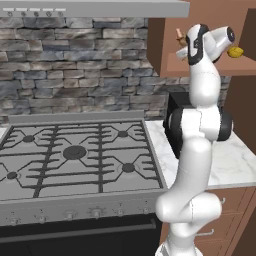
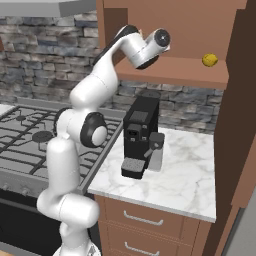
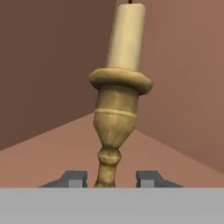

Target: Pick the candle and candle from the dining table and place them in the open cabinet. Close the cabinet after placing the objects.

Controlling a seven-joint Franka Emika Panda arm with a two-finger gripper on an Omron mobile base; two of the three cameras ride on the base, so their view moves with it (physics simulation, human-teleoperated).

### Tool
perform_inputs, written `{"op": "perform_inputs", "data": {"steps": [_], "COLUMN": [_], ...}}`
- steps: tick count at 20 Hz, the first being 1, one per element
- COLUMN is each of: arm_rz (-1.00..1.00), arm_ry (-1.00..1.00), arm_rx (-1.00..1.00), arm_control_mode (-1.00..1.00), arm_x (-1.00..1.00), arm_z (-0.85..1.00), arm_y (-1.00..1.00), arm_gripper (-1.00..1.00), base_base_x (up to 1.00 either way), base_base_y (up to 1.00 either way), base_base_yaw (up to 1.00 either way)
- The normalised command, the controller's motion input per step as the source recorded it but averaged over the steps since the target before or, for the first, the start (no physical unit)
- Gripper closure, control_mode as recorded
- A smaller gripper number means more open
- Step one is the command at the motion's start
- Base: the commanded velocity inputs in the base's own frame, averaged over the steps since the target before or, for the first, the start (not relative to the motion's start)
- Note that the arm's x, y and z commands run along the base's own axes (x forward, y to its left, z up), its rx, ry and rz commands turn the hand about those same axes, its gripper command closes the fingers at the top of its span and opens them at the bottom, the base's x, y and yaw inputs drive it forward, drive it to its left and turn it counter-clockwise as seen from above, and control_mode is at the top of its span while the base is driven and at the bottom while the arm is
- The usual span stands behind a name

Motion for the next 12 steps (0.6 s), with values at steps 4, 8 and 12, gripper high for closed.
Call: {"op": "perform_inputs", "data": {"steps": [4, 8, 12], "arm_rz": [-0.02, -0.01, -0.03], "arm_ry": [0.01, 0.0, 0.0], "arm_rx": [0.04, 0.06, 0.06], "arm_control_mode": [-1.0, -1.0, -1.0], "arm_x": [0.0, -0.01, -0.06], "arm_z": [-0.1, -0.1, -0.1], "arm_y": [-0.03, -0.07, -0.1], "arm_gripper": [-1.0, -1.0, -1.0], "base_base_x": [0.0, 0.0, 0.0], "base_base_y": [0.0, 0.0, 0.0], "base_base_yaw": [0.0, 0.0, 0.0]}}
